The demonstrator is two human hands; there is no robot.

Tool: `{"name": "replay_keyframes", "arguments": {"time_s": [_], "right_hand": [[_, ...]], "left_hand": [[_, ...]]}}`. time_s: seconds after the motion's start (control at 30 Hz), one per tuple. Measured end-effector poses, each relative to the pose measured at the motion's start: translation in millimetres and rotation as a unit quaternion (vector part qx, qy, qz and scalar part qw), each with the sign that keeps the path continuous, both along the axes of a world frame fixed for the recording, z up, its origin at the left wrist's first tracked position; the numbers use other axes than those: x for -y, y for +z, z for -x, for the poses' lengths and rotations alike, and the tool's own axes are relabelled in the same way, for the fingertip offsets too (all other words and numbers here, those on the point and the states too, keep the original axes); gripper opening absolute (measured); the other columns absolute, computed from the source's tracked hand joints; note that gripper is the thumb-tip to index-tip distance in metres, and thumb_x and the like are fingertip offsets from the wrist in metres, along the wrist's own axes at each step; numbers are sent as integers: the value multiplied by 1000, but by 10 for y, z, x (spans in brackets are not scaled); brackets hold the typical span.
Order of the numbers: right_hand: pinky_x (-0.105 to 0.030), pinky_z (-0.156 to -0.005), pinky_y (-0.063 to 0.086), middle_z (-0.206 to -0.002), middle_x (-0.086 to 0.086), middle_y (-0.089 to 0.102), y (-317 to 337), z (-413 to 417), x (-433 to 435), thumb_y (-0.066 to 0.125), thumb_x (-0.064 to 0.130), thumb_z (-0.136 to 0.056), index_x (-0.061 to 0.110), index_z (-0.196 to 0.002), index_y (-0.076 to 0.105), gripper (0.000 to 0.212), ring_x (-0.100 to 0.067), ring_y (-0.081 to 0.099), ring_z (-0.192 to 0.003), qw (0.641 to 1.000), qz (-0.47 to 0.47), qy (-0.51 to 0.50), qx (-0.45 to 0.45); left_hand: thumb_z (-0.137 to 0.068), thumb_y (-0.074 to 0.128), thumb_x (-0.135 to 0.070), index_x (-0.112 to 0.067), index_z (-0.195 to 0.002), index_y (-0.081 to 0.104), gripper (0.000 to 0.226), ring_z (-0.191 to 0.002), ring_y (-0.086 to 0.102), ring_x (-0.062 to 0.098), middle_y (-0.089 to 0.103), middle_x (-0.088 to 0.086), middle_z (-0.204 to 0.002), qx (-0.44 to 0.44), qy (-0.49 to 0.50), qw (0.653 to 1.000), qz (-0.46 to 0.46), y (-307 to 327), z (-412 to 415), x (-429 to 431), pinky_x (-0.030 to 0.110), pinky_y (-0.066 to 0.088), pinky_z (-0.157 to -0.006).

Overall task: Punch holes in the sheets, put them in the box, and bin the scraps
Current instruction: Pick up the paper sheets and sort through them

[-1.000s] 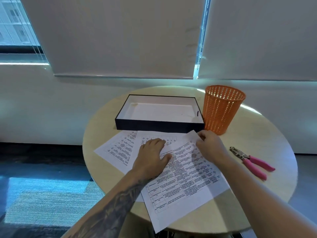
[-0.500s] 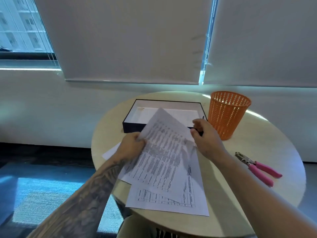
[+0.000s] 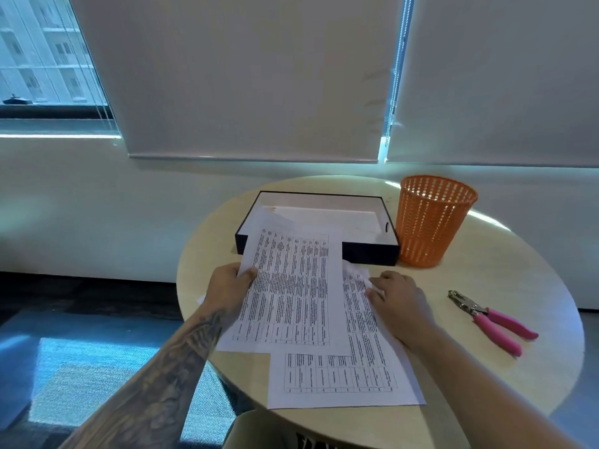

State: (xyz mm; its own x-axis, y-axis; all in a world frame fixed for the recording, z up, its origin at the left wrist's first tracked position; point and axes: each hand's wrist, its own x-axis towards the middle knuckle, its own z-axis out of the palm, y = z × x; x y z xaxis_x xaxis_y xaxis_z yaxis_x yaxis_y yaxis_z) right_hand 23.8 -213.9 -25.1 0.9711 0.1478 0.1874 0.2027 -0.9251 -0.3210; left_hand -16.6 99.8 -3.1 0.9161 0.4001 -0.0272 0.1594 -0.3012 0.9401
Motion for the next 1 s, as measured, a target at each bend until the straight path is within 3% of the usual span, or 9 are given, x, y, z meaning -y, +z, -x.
{"name": "replay_keyframes", "arguments": {"time_s": [0.07,0.13,0.2,0.3,0.43,0.63,0.7,0.87,1.0], "right_hand": [[-38,-79,50,-106,-2,68,7,27,20,49,34,-98,35,-115,72,28,-26,59,-101,998,-58,-6,12],[-38,-73,53,-93,4,69,25,49,35,49,34,-98,37,-112,70,25,-21,64,-86,991,-128,-25,20],[-36,-78,53,-105,7,70,100,78,26,54,28,-100,28,-127,65,29,-15,65,-87,969,-243,-47,6],[-24,-67,46,-108,-1,68,180,55,40,59,15,-101,13,-129,62,28,-4,61,-81,921,-385,-57,-24],[-28,-69,45,-102,-6,71,270,4,42,58,17,-101,15,-111,67,13,-13,60,-83,898,-435,-53,-50],[-54,-92,55,-111,-10,69,410,-19,-47,54,23,-103,26,-103,58,5,-31,68,-101,846,-526,-42,-81],[-53,-91,56,-111,-9,68,486,-27,-75,53,22,-103,24,-109,57,7,-31,68,-102,825,-558,-42,-74],[-52,-103,50,-120,-5,66,666,-32,-171,56,24,-101,29,-107,59,8,-27,63,-113,809,-586,-20,-37],[-34,-83,56,-109,-3,69,795,16,-256,53,28,-104,18,-109,62,14,-19,68,-99,807,-591,5,-5]], "left_hand": [[-100,58,-21,-16,-85,72,20,-66,68,15,73,2,-78,6,4,1000,6,20,23,8,19,52,-52],[-100,58,-23,-11,-102,73,19,-76,70,23,75,9,-84,14,8,1000,14,22,42,-2,32,59,-66],[-99,58,-23,-6,-114,72,26,-84,72,27,76,7,-91,17,14,999,32,22,59,-1,43,61,-78],[-100,56,-19,-4,-125,66,30,-87,68,20,73,4,-101,19,21,998,51,37,67,27,32,56,-74],[-100,56,-17,-2,-126,64,31,-95,68,28,72,10,-107,6,28,995,98,95,34,52,42,57,-87],[-101,54,-14,-4,-115,66,22,-82,66,15,71,6,-105,6,2,996,93,231,-9,115,22,56,-68],[-101,52,-10,-4,-115,64,19,-79,62,10,67,4,-101,11,-3,995,101,282,4,147,16,49,-60],[-98,56,-10,-3,-112,64,19,-92,71,27,72,13,-109,7,-35,989,145,344,-35,205,35,56,-72],[-97,60,-10,-6,-106,62,10,-83,73,26,73,14,-103,29,-60,987,144,408,-39,314,29,58,-58]]}}
